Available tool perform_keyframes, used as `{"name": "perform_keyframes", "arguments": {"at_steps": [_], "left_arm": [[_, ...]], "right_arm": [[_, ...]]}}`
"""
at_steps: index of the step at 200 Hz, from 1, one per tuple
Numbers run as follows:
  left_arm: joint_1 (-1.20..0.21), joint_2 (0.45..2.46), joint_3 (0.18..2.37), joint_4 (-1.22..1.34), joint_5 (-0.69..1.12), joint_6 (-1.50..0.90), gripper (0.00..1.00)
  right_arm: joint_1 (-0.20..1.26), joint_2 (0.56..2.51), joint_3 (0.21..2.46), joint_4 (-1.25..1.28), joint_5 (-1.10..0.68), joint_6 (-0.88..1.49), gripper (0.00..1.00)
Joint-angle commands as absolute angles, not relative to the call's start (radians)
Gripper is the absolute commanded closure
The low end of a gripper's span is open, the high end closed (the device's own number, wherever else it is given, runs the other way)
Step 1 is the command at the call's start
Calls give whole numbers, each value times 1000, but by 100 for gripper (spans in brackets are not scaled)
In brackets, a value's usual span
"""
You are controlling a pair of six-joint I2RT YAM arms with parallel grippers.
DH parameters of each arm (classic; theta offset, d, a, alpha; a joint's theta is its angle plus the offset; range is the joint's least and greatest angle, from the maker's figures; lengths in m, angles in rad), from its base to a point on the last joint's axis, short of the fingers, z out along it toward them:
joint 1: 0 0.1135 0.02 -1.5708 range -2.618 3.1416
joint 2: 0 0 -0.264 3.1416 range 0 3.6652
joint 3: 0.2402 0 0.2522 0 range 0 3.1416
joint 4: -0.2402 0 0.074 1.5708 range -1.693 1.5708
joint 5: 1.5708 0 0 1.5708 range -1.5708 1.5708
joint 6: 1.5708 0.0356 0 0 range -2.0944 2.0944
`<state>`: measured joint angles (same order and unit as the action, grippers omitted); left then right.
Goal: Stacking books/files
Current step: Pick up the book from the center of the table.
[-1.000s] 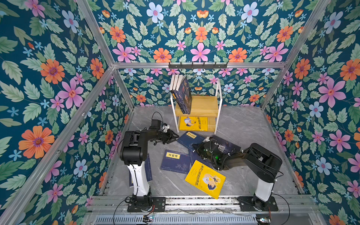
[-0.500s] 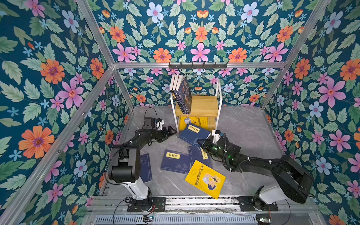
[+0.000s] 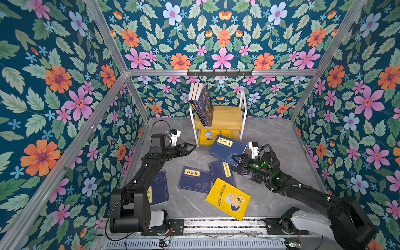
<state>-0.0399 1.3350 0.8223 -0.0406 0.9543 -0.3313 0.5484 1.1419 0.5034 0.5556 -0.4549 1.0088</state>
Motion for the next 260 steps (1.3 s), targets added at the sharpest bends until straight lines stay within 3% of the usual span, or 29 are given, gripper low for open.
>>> {"name": "perform_keyframes", "arguments": {"at_steps": [1, 123, 166, 207, 219, 244, 260], "left_arm": [[-38, 1315, 808, 52, 1073, -295, 0], [-93, 1294, 775, 161, 1218, -334, 0], [-126, 1327, 794, 172, 1227, -352, 8], [-191, 1385, 843, 179, 1280, -401, 30], [-205, 1399, 845, 197, 1284, -432, 44], [-200, 1393, 857, 188, 1265, -441, 85], [-199, 1373, 850, 179, 1243, -436, 100]], "right_arm": [[530, 1126, 523, 577, -627, 924, 100], [490, 1360, 556, 1071, -829, 1079, 100], [492, 1440, 575, 1183, -875, 1155, 100], [516, 1505, 597, 1182, -904, 1157, 100], [520, 1525, 602, 1202, -914, 1160, 100], [520, 1543, 592, 1225, -904, 1172, 100], [520, 1545, 582, 1225, -906, 1163, 100]]}}
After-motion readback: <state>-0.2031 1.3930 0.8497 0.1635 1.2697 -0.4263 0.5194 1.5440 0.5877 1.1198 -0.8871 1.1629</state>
